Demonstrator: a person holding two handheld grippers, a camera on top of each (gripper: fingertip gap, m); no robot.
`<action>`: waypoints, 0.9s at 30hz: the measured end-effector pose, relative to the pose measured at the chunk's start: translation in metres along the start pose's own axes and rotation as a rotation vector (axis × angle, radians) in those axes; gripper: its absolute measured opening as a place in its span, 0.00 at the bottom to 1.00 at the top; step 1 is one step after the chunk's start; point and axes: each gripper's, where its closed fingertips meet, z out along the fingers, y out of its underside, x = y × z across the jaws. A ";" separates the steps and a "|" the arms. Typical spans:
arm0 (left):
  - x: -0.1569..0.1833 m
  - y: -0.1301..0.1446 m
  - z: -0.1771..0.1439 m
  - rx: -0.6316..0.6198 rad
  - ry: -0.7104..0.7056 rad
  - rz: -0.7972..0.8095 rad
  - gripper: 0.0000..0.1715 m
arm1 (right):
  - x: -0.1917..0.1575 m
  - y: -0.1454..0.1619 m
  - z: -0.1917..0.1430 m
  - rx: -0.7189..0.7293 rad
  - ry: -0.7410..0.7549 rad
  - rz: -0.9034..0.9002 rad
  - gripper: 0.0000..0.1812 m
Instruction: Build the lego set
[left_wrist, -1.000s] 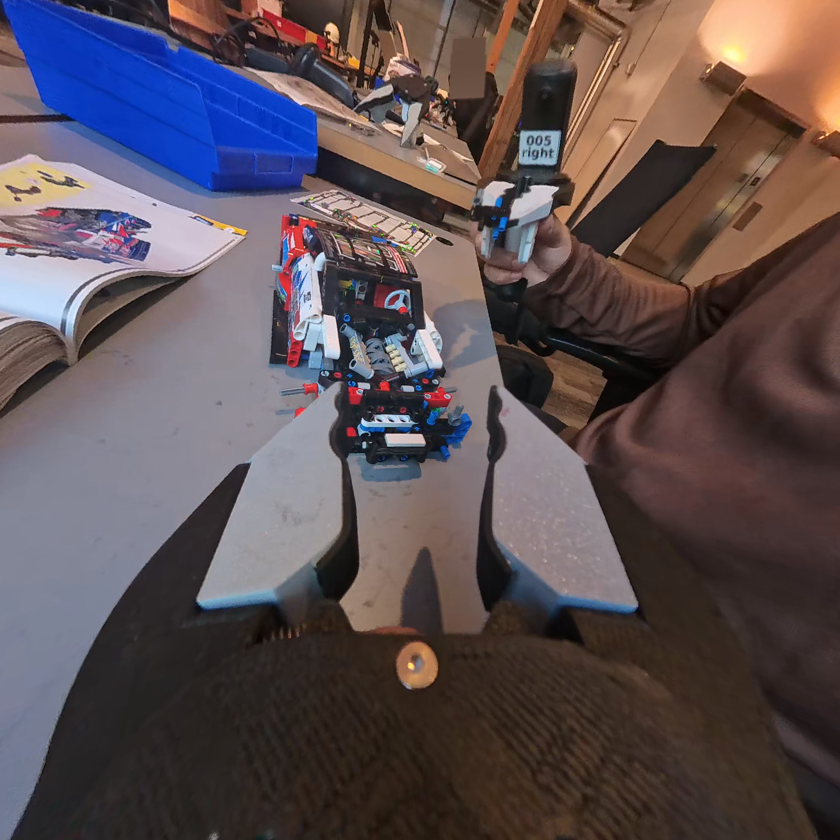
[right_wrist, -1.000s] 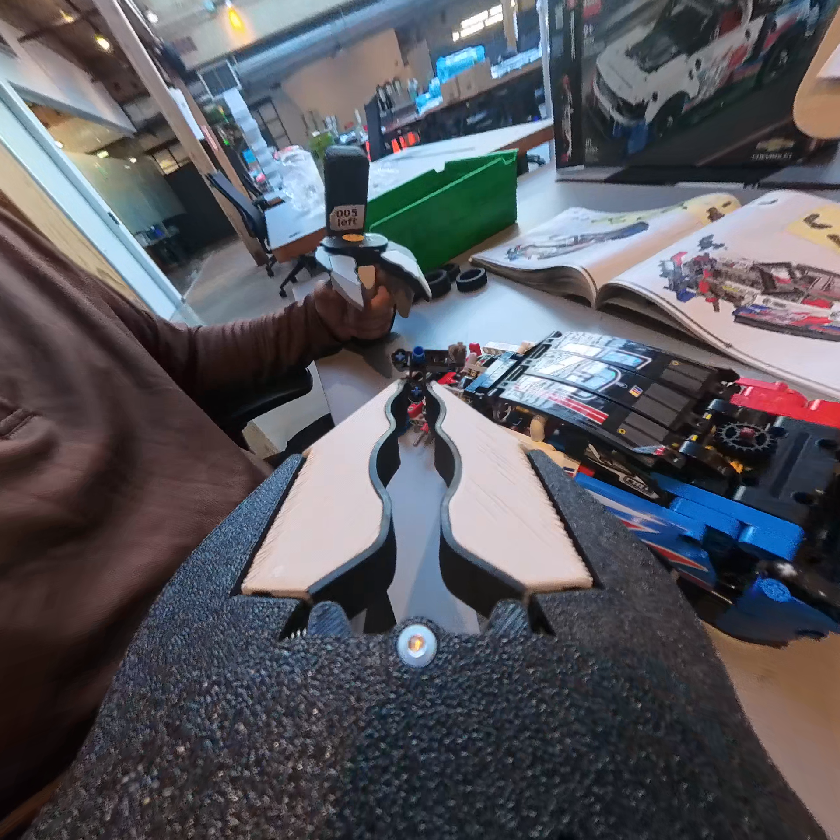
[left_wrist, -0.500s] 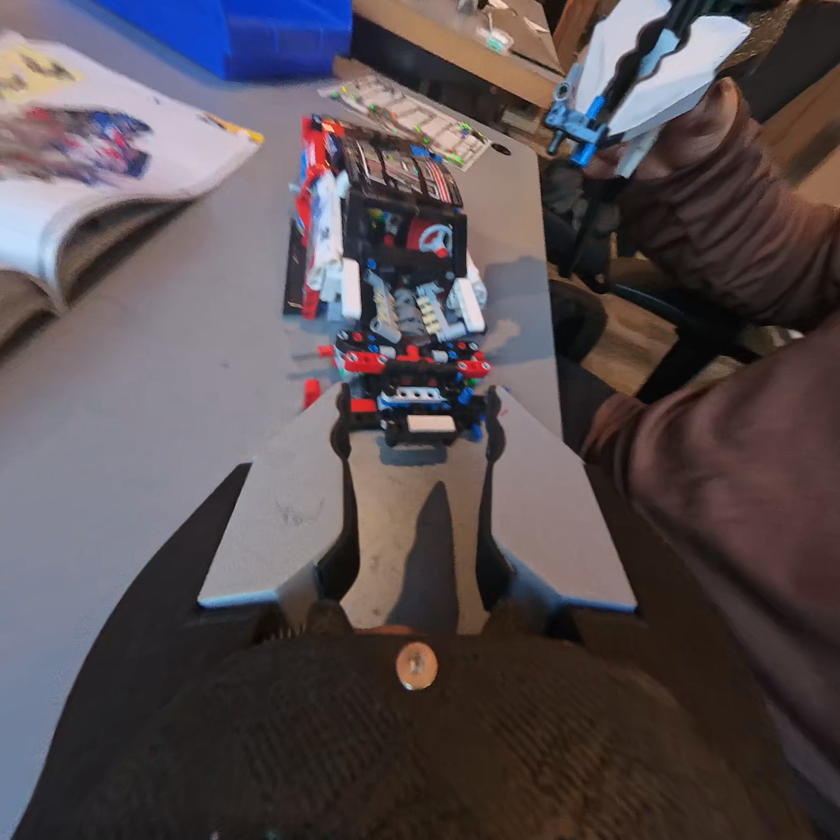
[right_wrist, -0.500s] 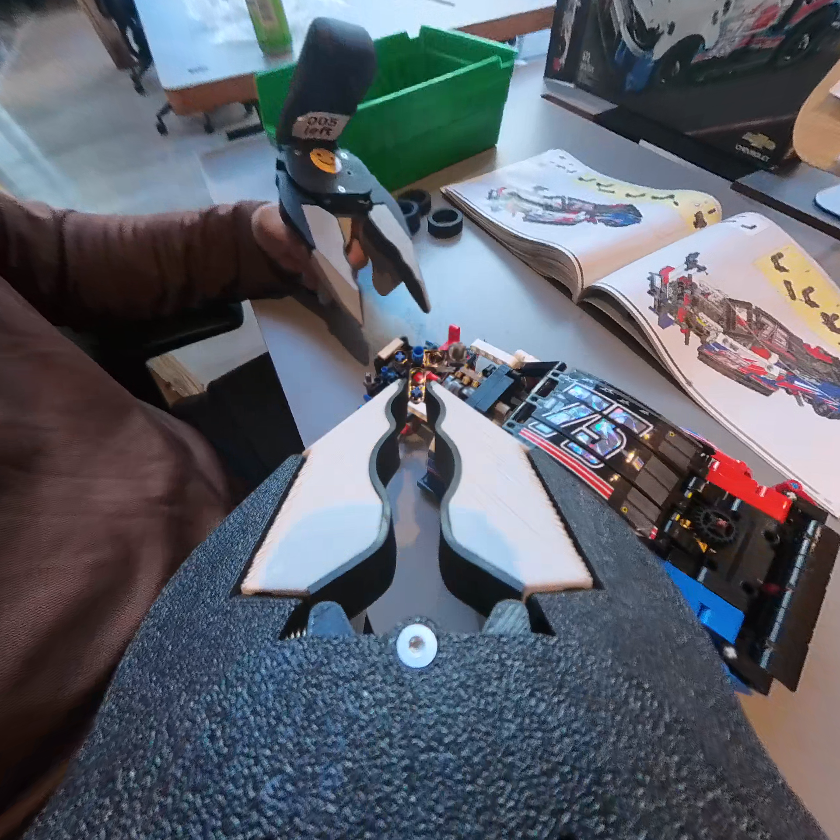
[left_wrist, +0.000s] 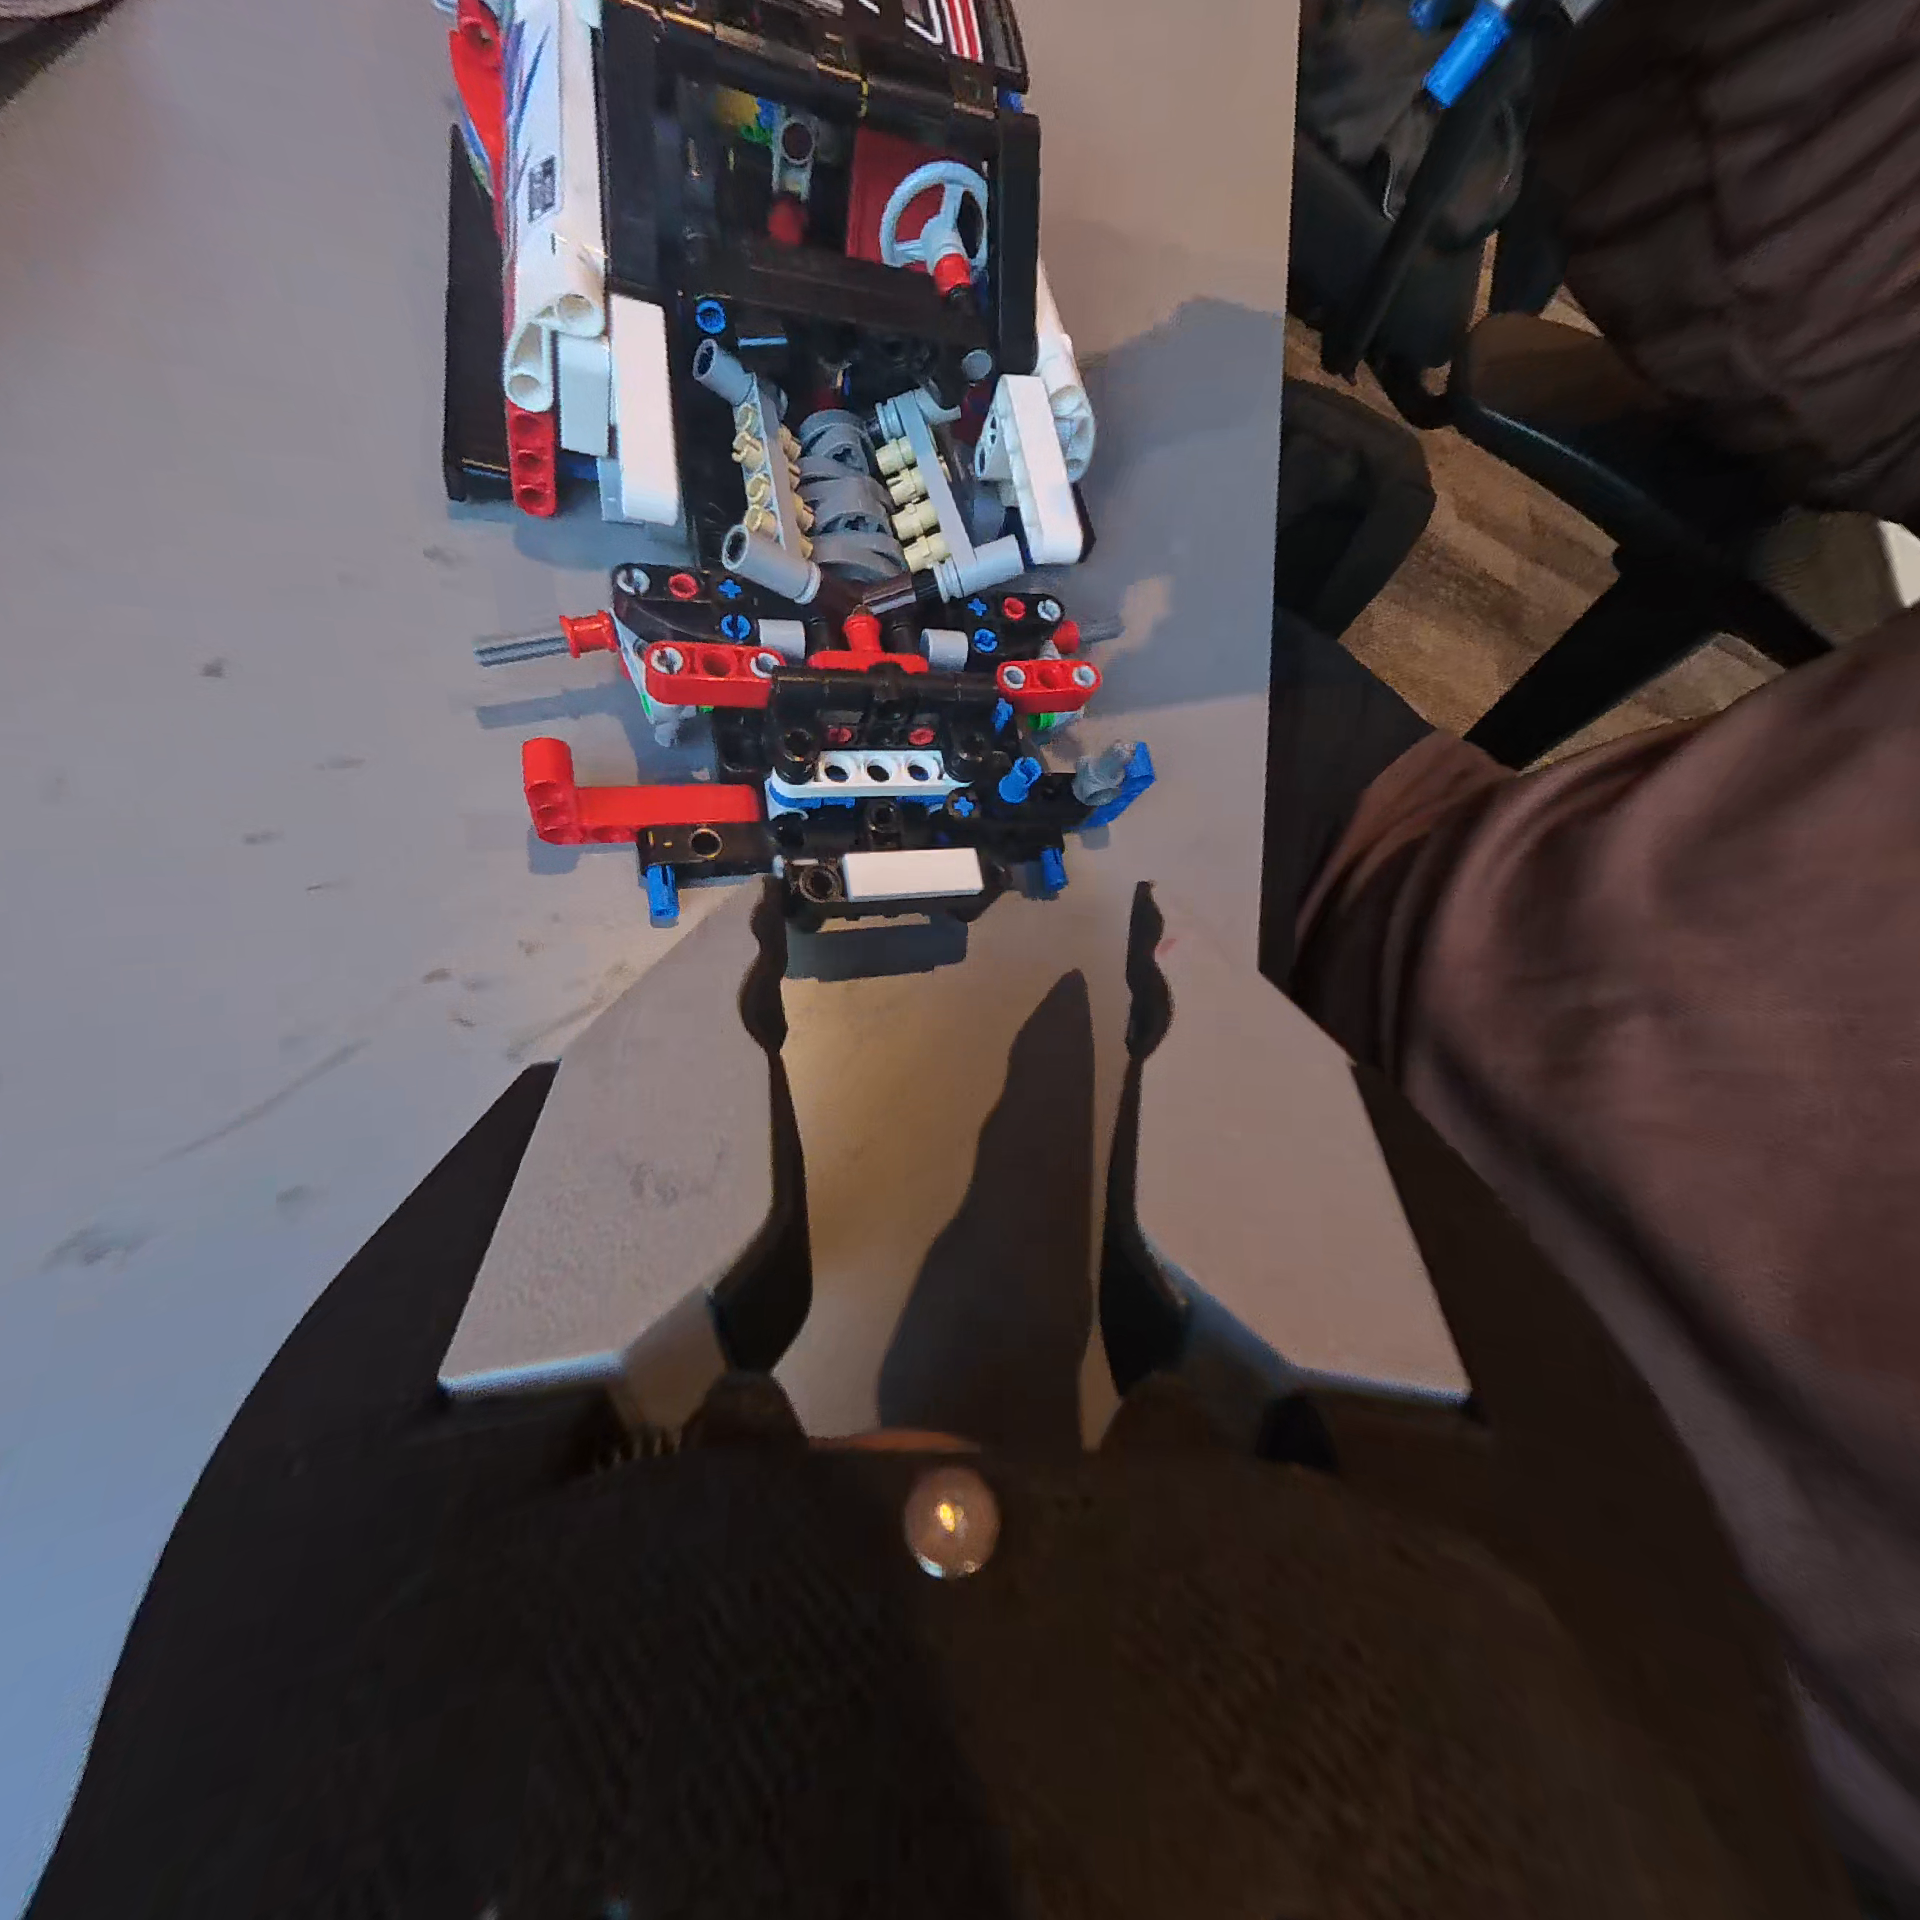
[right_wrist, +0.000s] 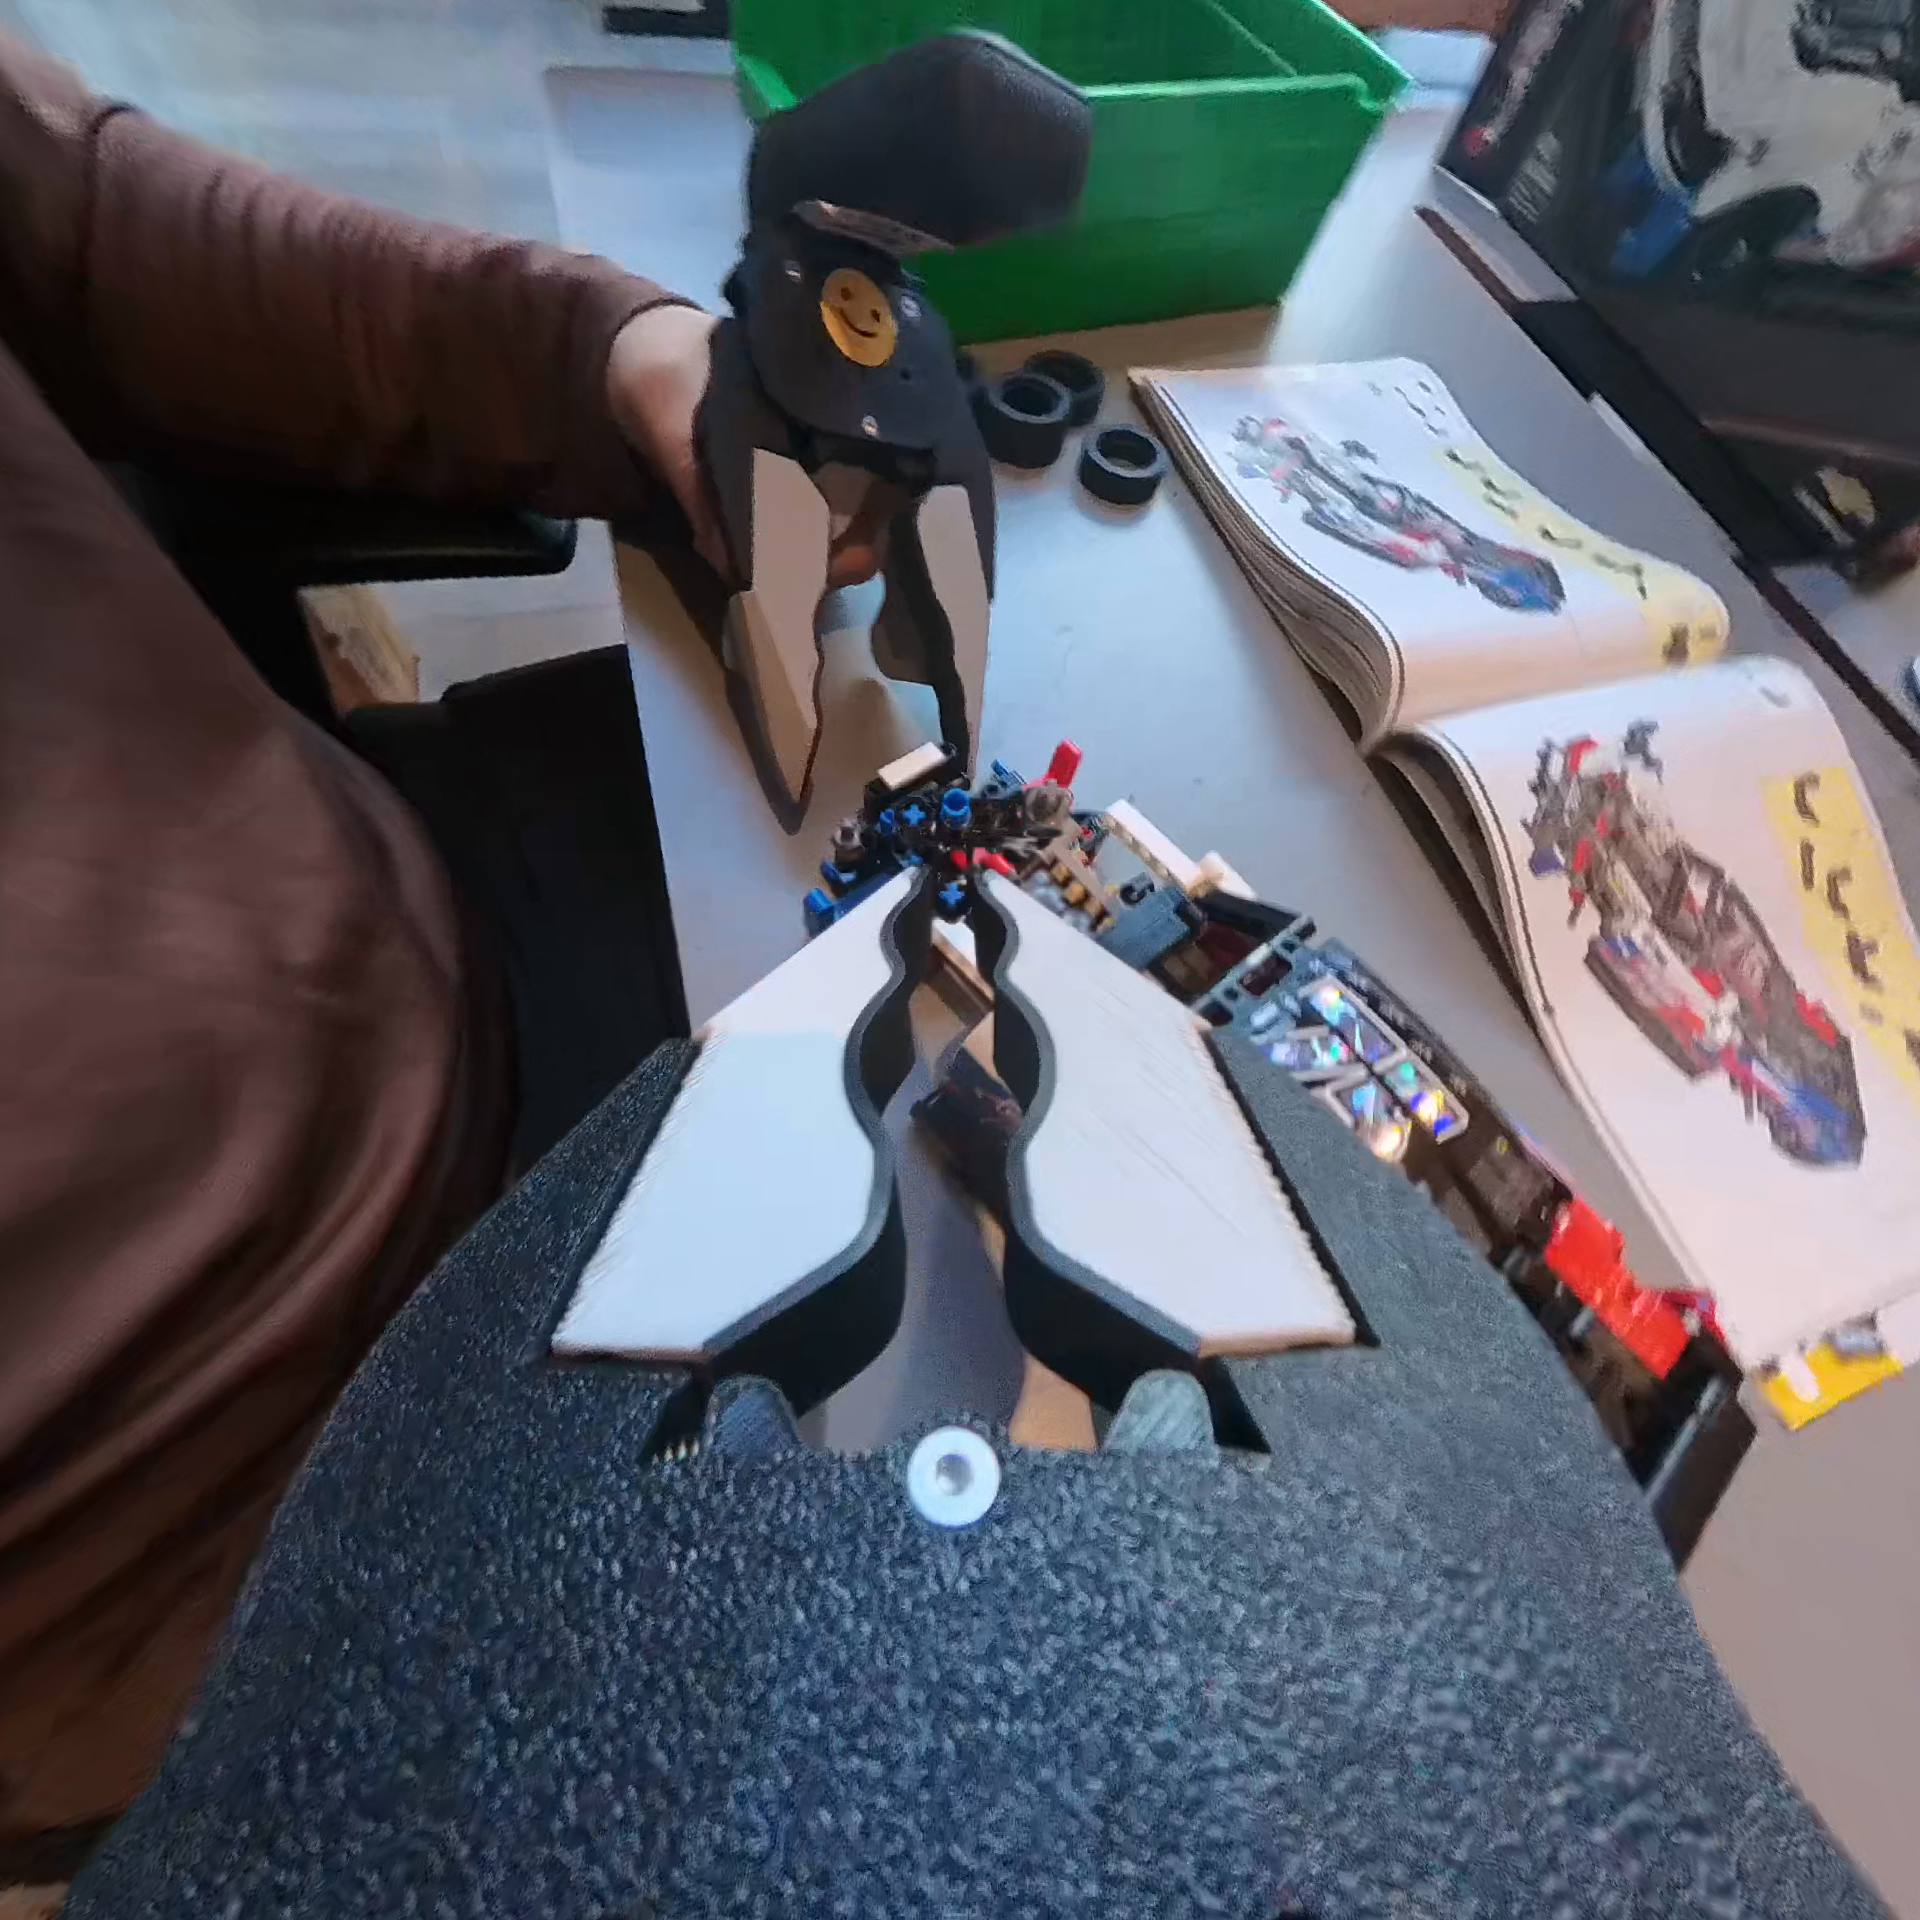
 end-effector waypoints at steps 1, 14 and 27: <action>0.001 0.000 0.001 -0.002 0.004 0.004 0.36 | -0.001 -0.002 -0.001 0.011 -0.032 -0.040 0.04; 0.046 -0.085 -0.045 0.323 0.158 0.163 0.25 | -0.024 -0.031 0.017 -0.009 -0.368 -0.325 0.03; 0.070 -0.085 -0.018 0.314 -0.077 0.291 0.24 | -0.035 -0.026 0.030 -0.077 -0.353 -0.365 0.04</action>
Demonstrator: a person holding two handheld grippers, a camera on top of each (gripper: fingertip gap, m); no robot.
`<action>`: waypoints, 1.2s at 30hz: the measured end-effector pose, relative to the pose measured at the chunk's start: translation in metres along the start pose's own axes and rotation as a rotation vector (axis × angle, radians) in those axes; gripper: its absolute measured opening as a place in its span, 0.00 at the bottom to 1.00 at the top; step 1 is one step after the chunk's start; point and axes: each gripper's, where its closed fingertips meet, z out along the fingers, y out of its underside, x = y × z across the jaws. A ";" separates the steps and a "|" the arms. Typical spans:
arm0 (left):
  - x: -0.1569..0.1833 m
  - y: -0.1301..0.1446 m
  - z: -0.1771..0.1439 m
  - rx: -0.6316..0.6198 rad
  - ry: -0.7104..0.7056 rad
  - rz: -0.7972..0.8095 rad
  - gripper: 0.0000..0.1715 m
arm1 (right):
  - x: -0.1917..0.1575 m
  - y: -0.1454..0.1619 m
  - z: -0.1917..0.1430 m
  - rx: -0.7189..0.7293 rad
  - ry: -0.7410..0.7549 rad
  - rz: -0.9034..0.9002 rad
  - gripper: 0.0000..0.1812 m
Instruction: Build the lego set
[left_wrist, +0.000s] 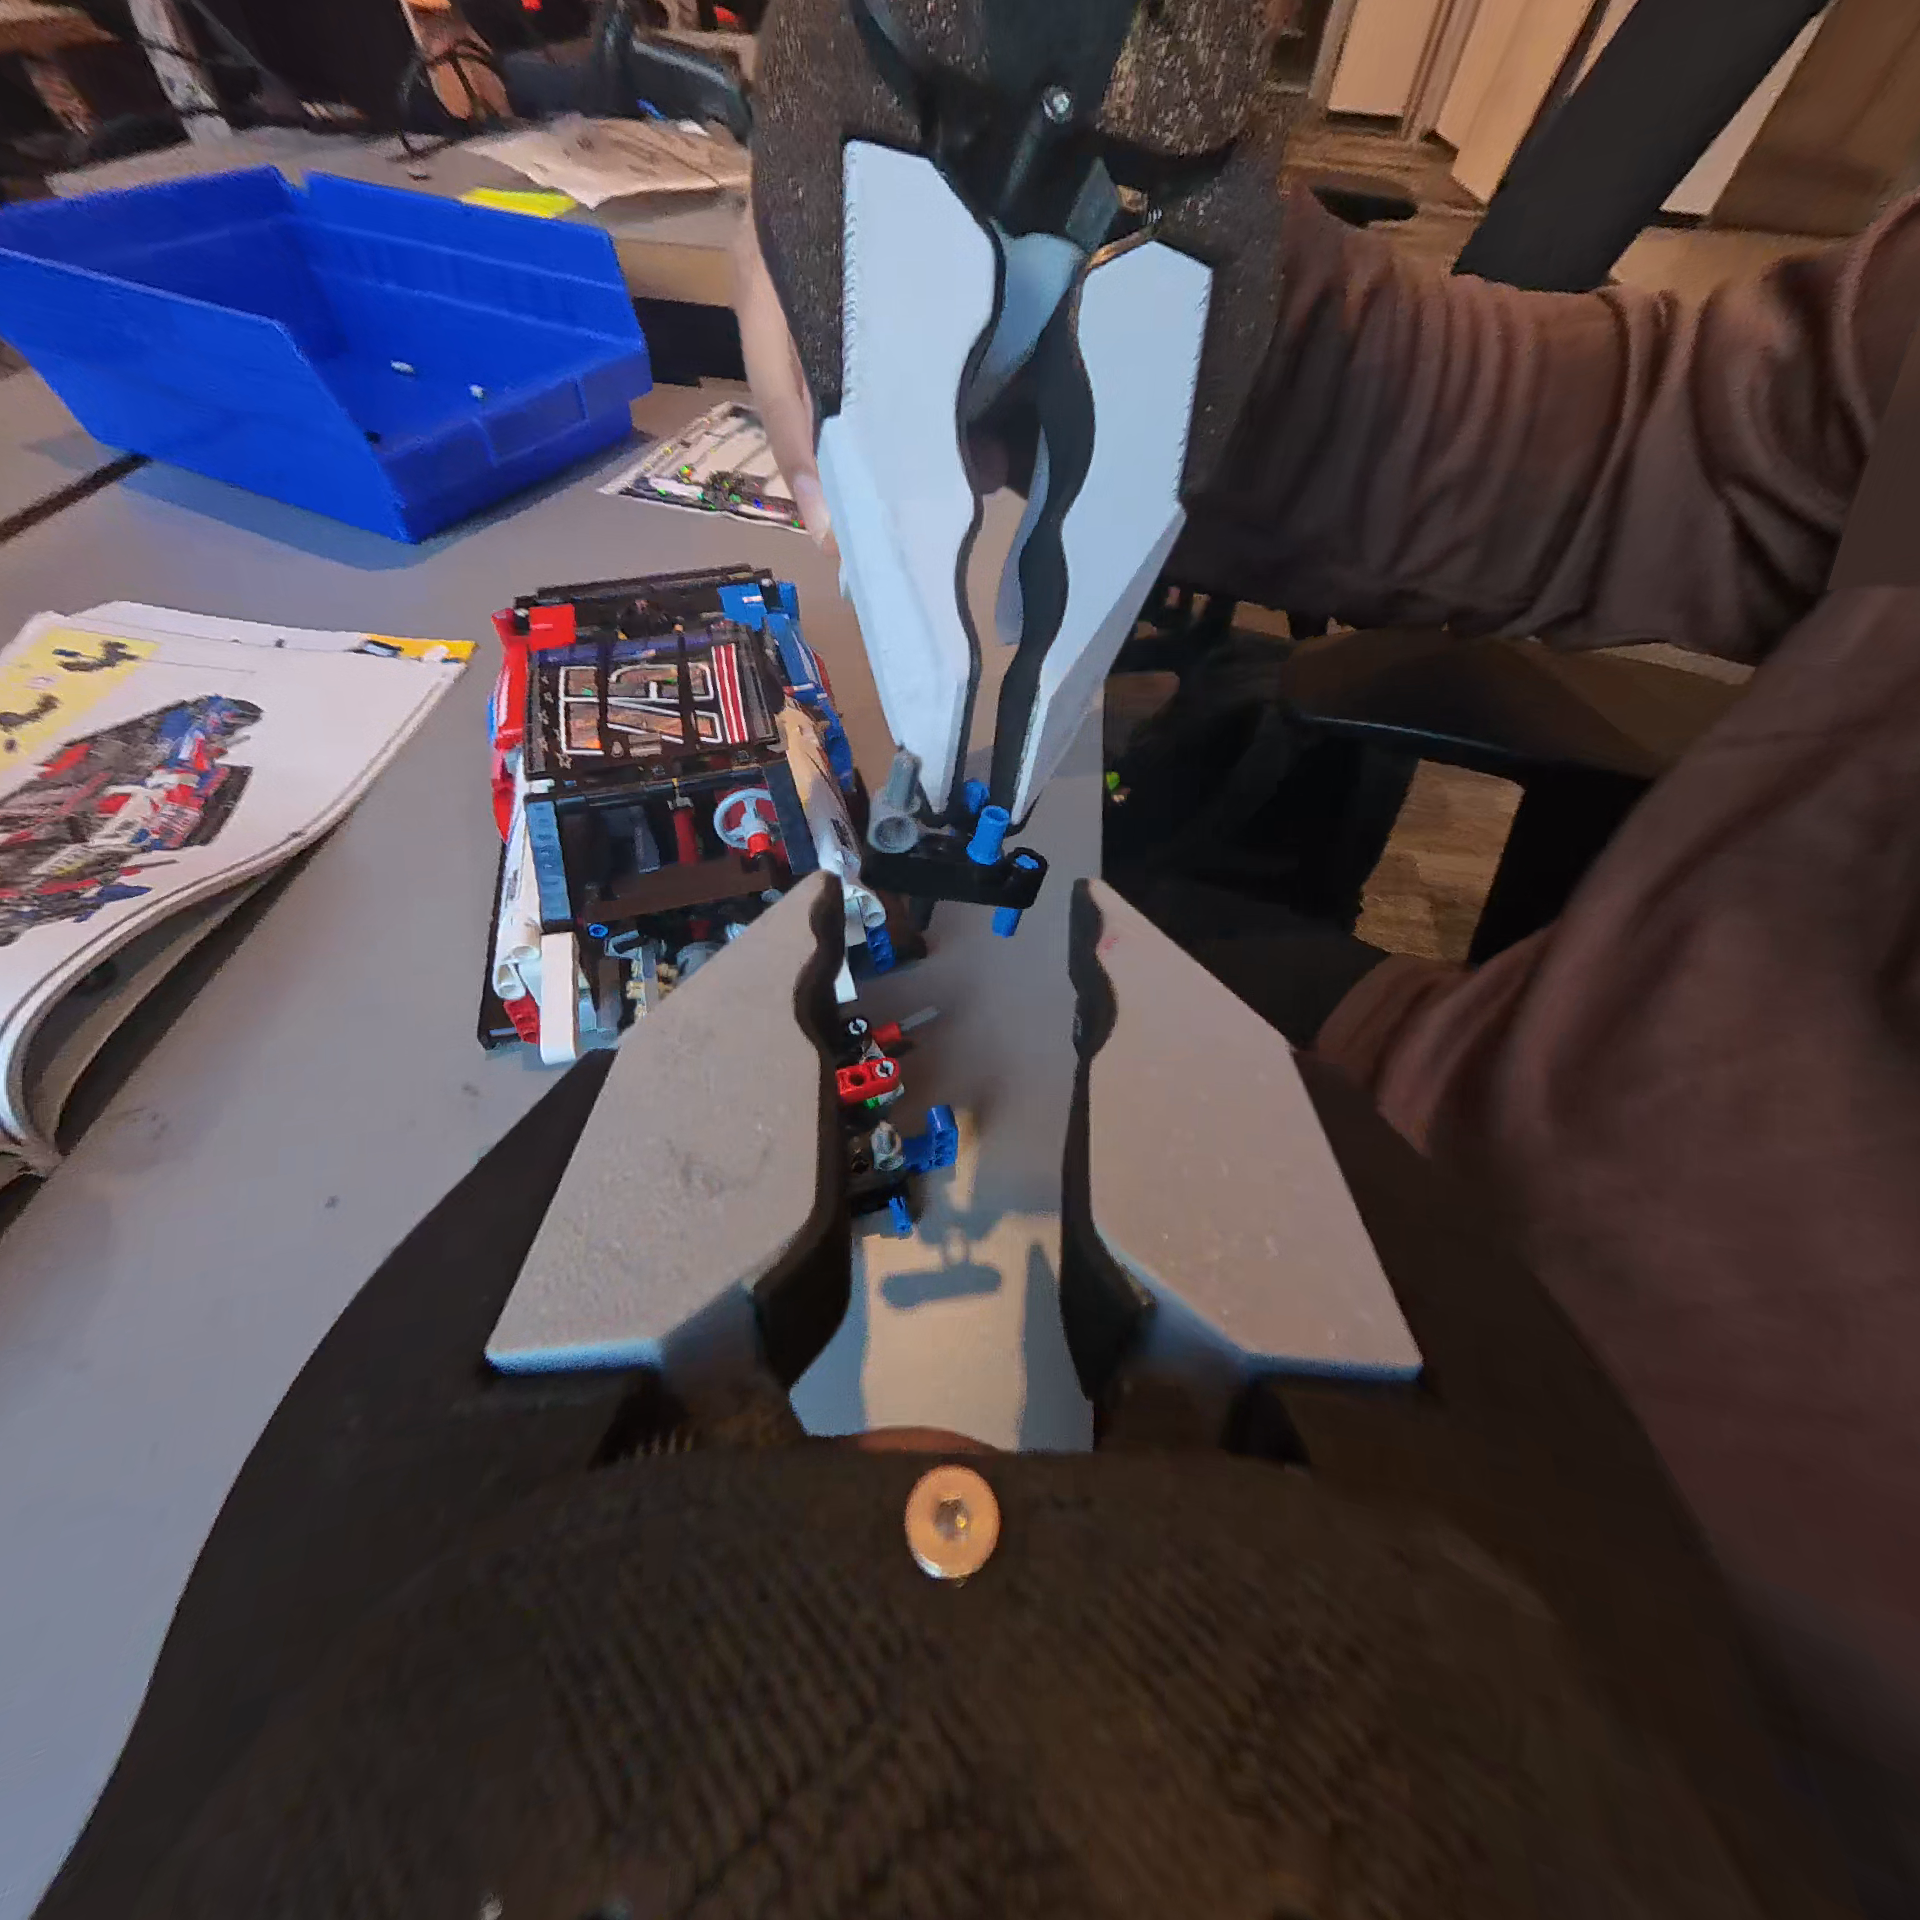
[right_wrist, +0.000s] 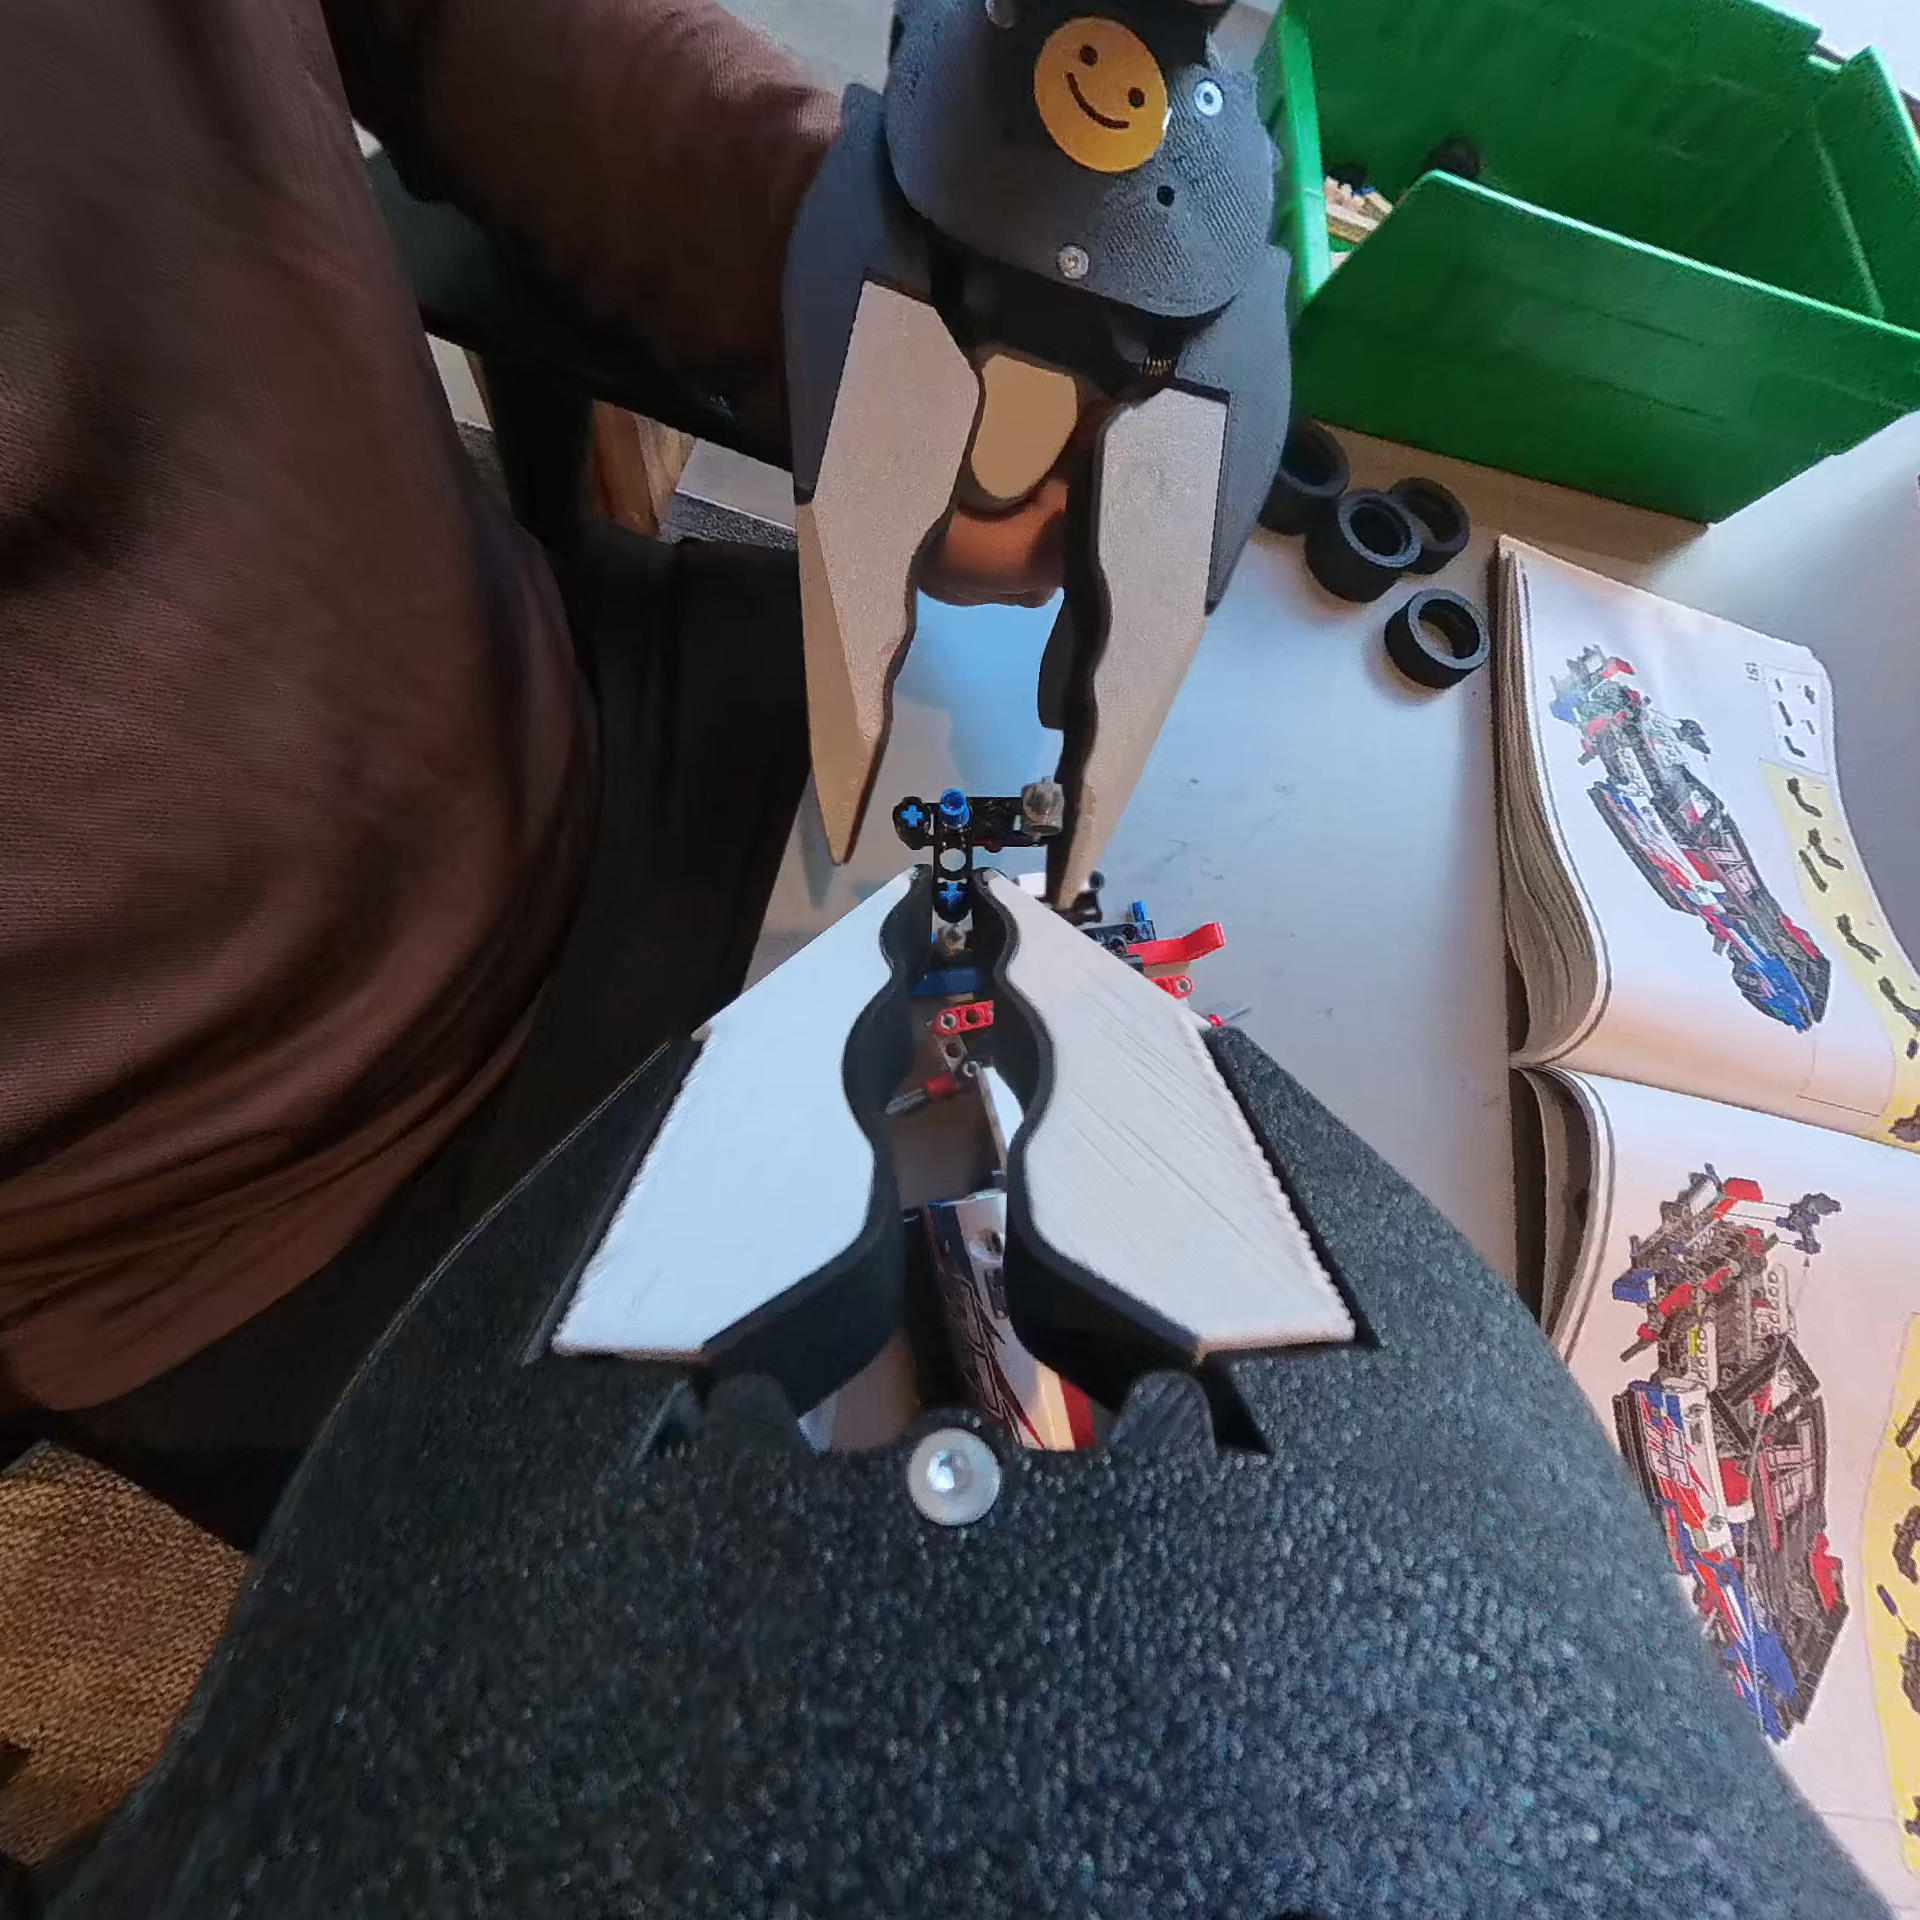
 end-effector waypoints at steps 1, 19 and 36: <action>0.001 -0.002 -0.001 0.015 -0.006 0.007 0.22 | -0.001 0.000 0.001 0.000 0.000 -0.002 0.04; -0.021 -0.008 -0.004 0.129 -0.312 0.175 0.18 | 0.019 0.004 0.001 0.119 0.106 0.163 0.04; -0.099 0.023 -0.020 0.108 -0.637 0.155 0.18 | 0.071 0.016 -0.014 0.420 0.230 0.686 0.07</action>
